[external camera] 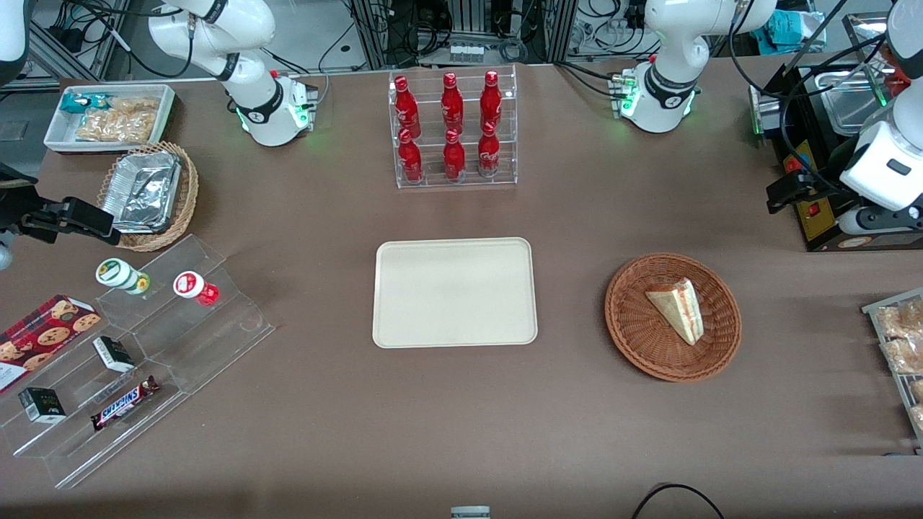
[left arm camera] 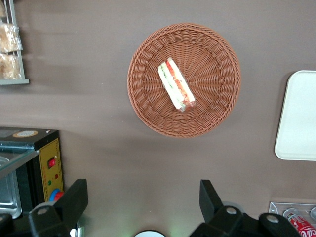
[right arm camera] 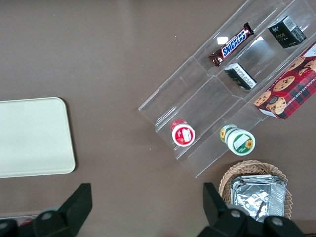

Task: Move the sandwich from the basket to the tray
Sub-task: 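Move the left gripper down over the sandwich in the wicker basket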

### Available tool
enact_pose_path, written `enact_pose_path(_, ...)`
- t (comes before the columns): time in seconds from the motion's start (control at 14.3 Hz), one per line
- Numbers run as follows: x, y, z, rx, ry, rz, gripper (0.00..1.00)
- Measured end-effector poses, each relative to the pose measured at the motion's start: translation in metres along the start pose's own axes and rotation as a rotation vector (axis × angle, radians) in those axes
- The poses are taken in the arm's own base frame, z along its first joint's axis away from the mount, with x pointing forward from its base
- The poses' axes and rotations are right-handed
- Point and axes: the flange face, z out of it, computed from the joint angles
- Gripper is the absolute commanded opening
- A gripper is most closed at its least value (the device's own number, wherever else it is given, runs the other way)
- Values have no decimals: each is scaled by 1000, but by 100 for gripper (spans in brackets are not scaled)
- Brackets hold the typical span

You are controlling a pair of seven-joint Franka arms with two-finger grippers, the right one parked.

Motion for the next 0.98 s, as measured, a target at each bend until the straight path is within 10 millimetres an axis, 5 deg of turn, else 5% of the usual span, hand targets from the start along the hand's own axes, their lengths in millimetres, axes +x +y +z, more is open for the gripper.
enact_pose_path(0.35, 7, 10, 20, -28, -26, 22, 100)
enact_pose_path(0.7, 37, 20, 134, -32, -22, 31, 100)
enact_pose_path(0.98, 38, 25, 226, -43, 47, -57, 100)
